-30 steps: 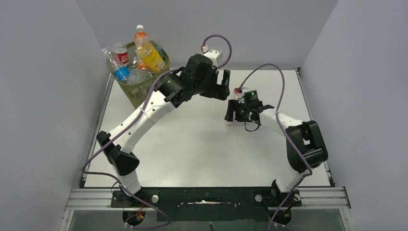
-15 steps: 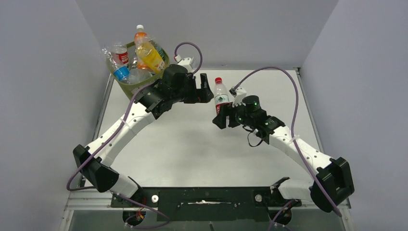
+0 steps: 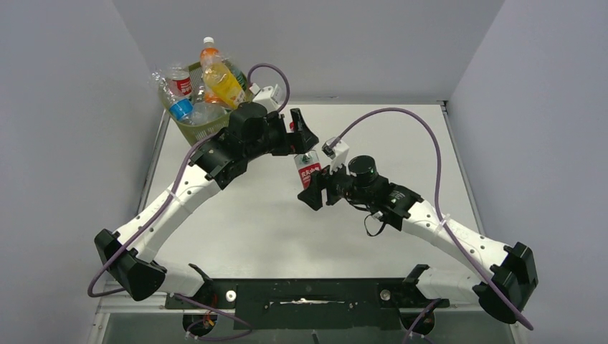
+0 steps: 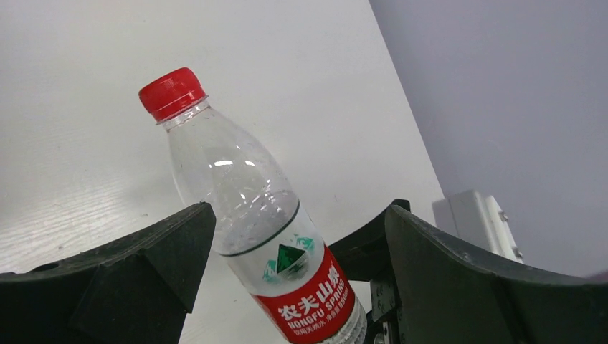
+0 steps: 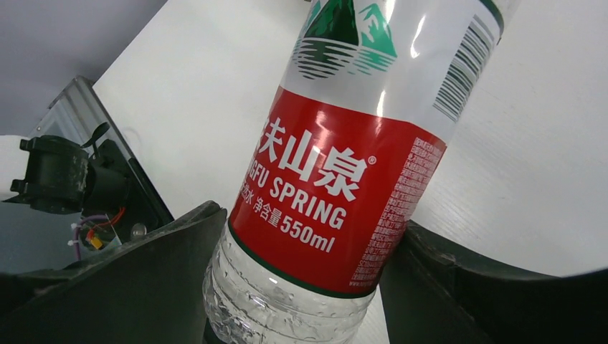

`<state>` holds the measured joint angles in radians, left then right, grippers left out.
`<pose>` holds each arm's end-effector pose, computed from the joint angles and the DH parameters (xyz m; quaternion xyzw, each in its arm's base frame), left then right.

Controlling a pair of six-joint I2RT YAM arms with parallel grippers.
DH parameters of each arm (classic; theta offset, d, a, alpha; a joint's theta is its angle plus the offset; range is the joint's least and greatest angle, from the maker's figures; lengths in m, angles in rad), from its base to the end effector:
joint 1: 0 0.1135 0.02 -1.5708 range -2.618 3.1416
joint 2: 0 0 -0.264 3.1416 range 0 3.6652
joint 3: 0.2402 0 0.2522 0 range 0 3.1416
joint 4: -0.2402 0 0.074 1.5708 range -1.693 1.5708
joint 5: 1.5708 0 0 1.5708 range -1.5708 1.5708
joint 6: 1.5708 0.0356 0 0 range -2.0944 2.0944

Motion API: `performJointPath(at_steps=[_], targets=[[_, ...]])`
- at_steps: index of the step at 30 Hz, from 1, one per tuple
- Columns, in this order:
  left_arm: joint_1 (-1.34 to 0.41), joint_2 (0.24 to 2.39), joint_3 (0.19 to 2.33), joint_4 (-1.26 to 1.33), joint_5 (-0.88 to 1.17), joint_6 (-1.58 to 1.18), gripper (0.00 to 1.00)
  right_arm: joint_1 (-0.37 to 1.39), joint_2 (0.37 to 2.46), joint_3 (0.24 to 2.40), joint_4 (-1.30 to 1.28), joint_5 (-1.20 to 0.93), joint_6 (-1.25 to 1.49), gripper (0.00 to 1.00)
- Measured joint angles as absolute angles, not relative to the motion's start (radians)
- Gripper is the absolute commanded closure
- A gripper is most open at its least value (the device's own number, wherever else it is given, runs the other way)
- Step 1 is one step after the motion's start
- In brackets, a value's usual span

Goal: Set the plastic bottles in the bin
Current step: Pick up the plastic bottle at the center of the board.

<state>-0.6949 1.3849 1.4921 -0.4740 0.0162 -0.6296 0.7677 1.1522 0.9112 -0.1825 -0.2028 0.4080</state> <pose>0.2382 -0.1994 0.4195 0.0315 0.8236 -0.3535 0.4425 0.1851 0.1886 0.3098 -0.2035 0.8123 0.3702 0.4021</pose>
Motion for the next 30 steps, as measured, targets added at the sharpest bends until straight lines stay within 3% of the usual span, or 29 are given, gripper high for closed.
performJointPath(at_steps=[30], targets=[[-0.628,1.306,1.348,-0.457,0.036,-0.641,0.13,0.989,1.207,1.032,-0.157,0.025,0.376,0.45]])
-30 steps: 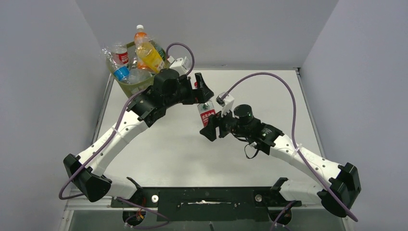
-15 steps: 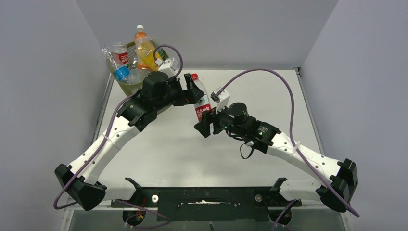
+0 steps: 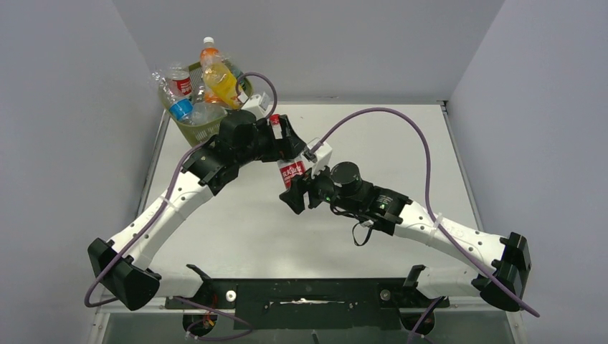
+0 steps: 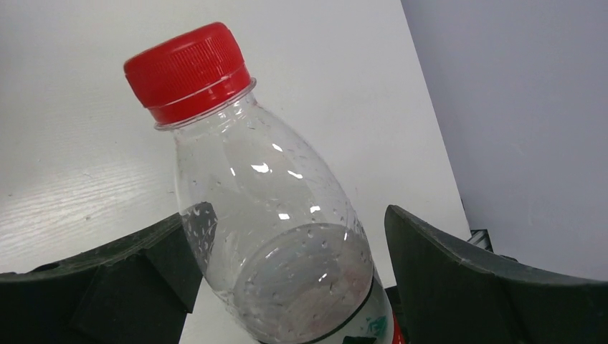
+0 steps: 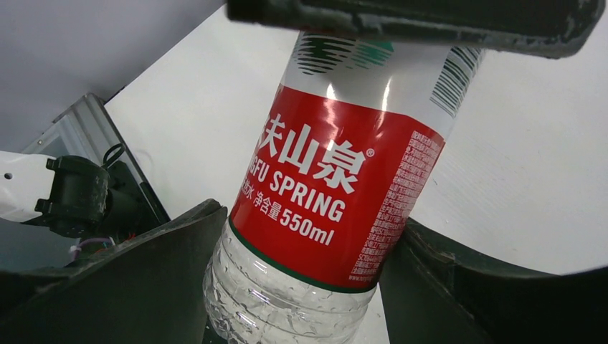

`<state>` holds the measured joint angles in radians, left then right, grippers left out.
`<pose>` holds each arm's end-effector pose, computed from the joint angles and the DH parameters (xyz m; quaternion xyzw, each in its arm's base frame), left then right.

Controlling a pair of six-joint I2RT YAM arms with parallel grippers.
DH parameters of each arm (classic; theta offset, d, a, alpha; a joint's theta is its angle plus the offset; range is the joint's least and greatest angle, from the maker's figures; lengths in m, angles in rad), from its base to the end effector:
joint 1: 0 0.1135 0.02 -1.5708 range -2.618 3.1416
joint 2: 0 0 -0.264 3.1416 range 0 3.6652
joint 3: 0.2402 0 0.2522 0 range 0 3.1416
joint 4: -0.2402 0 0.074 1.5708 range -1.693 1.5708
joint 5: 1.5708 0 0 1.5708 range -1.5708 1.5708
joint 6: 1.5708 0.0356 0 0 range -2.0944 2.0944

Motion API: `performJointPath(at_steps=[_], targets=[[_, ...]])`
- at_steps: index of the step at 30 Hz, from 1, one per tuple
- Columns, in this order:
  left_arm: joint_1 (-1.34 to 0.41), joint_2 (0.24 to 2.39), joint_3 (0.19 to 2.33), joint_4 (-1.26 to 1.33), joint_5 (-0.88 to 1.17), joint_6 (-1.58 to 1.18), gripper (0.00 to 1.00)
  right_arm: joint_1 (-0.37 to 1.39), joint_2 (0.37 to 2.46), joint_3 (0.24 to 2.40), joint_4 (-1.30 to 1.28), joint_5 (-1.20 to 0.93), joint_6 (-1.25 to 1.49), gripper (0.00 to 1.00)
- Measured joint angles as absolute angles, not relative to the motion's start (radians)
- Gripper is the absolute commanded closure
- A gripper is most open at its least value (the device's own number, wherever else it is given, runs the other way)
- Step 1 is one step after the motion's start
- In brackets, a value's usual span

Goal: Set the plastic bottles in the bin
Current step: Pick up the plastic bottle at the center of the board.

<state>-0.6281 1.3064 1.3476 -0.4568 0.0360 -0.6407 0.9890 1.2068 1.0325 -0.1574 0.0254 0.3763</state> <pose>0.2368 -0.1735 0.3941 0.0046 0.8377 -0.3357 0.4308 0.1553 0.2345 0.3411 -0.2385 0.7784 0.3583 0.4570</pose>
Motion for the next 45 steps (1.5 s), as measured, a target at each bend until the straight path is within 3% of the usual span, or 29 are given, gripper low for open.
performJointPath(at_steps=[8,14,24,28,37,44,45], targets=[[-0.627,1.334,1.339,-0.443,0.068,-0.659,0.32,1.010,1.208,1.031,-0.120,0.051,0.376,0.45],[-0.627,1.352,1.339,-0.414,0.084,-0.692,0.55,1.010,1.212,1.030,-0.129,0.076,0.367,0.45],[-0.620,1.390,1.353,-0.408,0.113,-0.693,0.57,1.008,1.224,1.030,-0.144,0.106,0.363,0.40],[-0.620,1.405,1.375,-0.416,0.118,-0.679,0.59,1.008,1.224,1.030,-0.142,0.120,0.363,0.29],[-0.618,1.439,1.455,-0.467,0.124,-0.633,0.60,1.007,1.224,1.030,-0.120,0.136,0.347,0.16],[-0.606,1.457,1.488,-0.479,0.117,-0.608,0.61,1.009,1.218,1.030,-0.120,0.119,0.344,0.00],[-0.606,1.459,1.493,-0.481,0.116,-0.604,0.61,1.009,1.217,1.030,-0.120,0.117,0.344,0.02]])
